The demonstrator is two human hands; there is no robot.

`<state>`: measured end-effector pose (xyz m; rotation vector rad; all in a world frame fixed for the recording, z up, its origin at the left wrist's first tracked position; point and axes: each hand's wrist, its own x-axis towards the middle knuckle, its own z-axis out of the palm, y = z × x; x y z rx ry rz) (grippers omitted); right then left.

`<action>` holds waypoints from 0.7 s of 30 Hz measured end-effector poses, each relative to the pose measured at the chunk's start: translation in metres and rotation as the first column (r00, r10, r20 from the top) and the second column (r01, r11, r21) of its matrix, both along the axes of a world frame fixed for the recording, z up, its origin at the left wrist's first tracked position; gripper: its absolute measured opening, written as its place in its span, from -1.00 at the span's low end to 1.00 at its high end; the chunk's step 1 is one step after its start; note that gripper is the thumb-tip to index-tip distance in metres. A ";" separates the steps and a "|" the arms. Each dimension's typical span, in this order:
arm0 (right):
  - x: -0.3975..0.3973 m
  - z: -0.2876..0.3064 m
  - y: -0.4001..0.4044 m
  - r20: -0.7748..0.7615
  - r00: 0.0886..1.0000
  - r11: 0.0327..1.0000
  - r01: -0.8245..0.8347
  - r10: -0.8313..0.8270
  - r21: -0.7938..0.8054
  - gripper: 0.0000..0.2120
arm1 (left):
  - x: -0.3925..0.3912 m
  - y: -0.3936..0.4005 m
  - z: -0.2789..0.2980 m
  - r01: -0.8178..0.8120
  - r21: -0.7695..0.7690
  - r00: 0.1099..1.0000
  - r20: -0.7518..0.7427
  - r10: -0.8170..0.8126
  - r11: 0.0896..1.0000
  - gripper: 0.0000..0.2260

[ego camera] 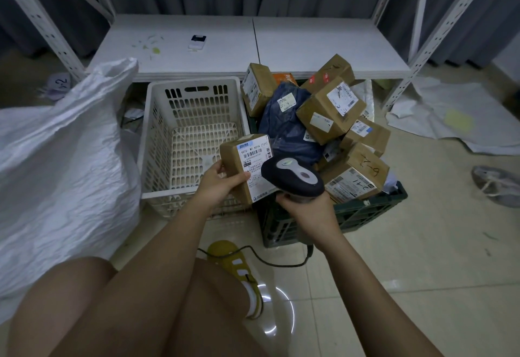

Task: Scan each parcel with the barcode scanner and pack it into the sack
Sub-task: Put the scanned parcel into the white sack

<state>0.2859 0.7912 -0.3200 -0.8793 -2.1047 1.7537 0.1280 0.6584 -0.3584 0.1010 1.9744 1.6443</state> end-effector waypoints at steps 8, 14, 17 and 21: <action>-0.011 0.028 -0.011 -0.075 0.997 0.998 -0.006 0.001 -0.062 -0.70 | 0.003 -0.009 0.026 -0.130 0.070 0.987 -0.090 0.136 0.989 -0.45; -0.058 0.084 -0.047 -0.174 0.984 0.997 -0.056 0.047 -0.045 -0.45 | 0.001 -0.080 0.114 -0.285 0.288 0.895 -0.262 0.361 0.914 -0.56; -0.085 0.112 -0.080 -0.192 0.975 0.993 -0.118 0.110 -0.031 -0.49 | -0.004 -0.143 0.167 -0.356 0.350 0.788 -0.386 0.480 0.867 -0.57; -0.121 0.144 -0.139 -0.185 0.951 0.968 -0.251 0.246 -0.004 -0.58 | -0.016 -0.242 0.217 -0.461 0.330 0.639 -0.521 0.567 0.824 -0.57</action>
